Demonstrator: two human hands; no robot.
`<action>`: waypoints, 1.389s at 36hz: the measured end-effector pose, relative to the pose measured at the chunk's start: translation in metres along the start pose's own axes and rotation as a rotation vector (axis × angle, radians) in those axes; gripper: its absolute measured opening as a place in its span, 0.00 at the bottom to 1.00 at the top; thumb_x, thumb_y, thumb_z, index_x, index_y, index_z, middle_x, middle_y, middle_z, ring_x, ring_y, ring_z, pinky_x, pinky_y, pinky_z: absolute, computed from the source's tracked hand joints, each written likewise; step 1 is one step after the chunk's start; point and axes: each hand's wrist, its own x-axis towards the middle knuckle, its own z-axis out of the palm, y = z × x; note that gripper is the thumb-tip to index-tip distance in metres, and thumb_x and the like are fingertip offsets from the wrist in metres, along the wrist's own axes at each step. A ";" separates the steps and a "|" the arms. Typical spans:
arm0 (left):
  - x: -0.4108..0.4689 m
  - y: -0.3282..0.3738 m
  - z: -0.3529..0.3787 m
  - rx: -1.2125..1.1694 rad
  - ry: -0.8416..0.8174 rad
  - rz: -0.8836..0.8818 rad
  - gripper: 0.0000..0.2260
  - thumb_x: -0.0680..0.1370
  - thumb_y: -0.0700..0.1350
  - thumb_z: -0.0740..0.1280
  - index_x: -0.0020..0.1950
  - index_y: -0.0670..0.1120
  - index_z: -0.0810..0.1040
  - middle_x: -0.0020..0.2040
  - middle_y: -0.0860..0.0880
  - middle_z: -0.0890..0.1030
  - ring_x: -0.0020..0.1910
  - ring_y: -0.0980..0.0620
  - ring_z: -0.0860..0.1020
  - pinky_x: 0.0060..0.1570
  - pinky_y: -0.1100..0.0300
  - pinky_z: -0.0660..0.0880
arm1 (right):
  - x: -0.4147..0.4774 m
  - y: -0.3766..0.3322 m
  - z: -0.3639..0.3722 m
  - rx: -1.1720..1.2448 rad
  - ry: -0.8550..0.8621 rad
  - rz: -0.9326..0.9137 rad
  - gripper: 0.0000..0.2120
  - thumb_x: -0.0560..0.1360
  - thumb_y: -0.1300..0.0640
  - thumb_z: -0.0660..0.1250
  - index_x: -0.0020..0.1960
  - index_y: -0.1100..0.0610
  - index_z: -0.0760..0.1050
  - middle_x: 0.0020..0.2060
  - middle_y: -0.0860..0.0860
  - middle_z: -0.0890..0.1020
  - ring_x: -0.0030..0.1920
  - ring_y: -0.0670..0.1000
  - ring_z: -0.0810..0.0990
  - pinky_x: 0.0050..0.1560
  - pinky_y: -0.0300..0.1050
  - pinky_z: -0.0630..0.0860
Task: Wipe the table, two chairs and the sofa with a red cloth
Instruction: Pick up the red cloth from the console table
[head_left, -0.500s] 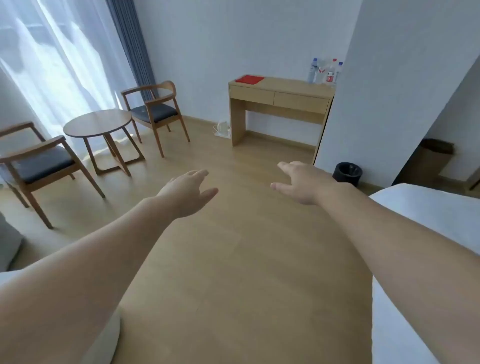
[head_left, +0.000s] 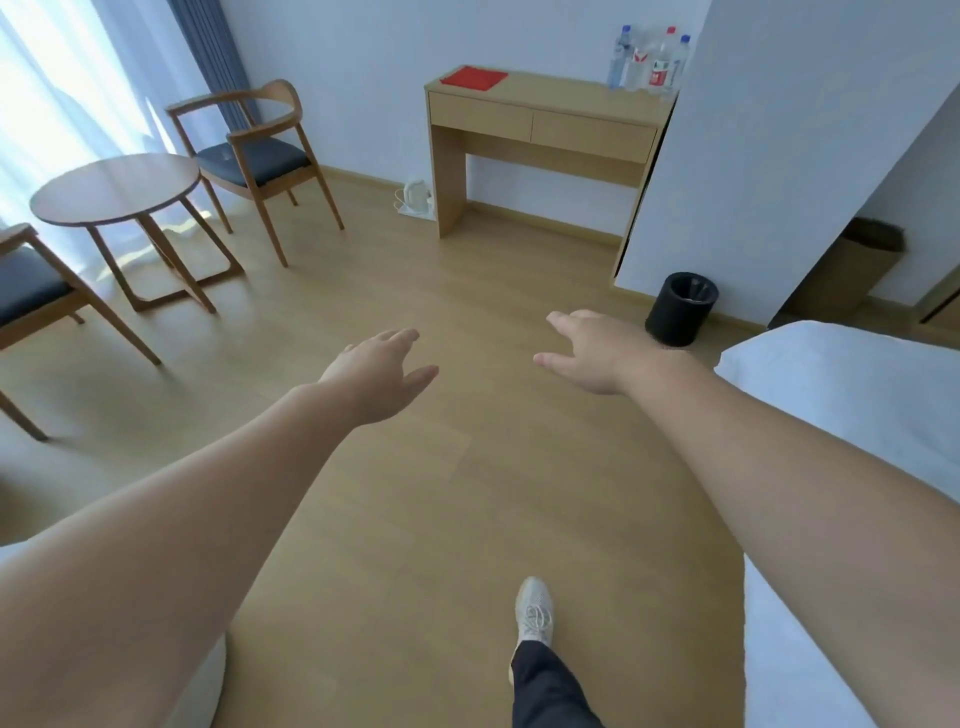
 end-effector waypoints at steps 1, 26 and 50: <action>0.011 -0.001 0.000 0.006 0.000 -0.004 0.28 0.80 0.60 0.58 0.76 0.48 0.58 0.73 0.48 0.66 0.68 0.46 0.68 0.68 0.52 0.64 | 0.012 0.002 -0.001 -0.002 -0.001 -0.003 0.33 0.79 0.37 0.55 0.79 0.49 0.51 0.77 0.51 0.57 0.74 0.54 0.62 0.66 0.50 0.66; 0.262 -0.032 -0.012 -0.003 -0.002 -0.137 0.28 0.80 0.59 0.58 0.76 0.48 0.60 0.74 0.49 0.65 0.70 0.45 0.65 0.68 0.52 0.62 | 0.286 0.058 -0.043 -0.099 -0.116 -0.134 0.32 0.80 0.38 0.54 0.79 0.52 0.52 0.77 0.55 0.56 0.75 0.56 0.58 0.71 0.52 0.61; 0.539 -0.165 -0.085 0.054 -0.080 -0.027 0.27 0.80 0.58 0.57 0.76 0.48 0.59 0.75 0.50 0.63 0.72 0.45 0.63 0.70 0.53 0.59 | 0.551 0.005 -0.089 -0.023 -0.111 0.010 0.32 0.80 0.38 0.54 0.79 0.51 0.51 0.78 0.55 0.54 0.76 0.55 0.57 0.72 0.53 0.61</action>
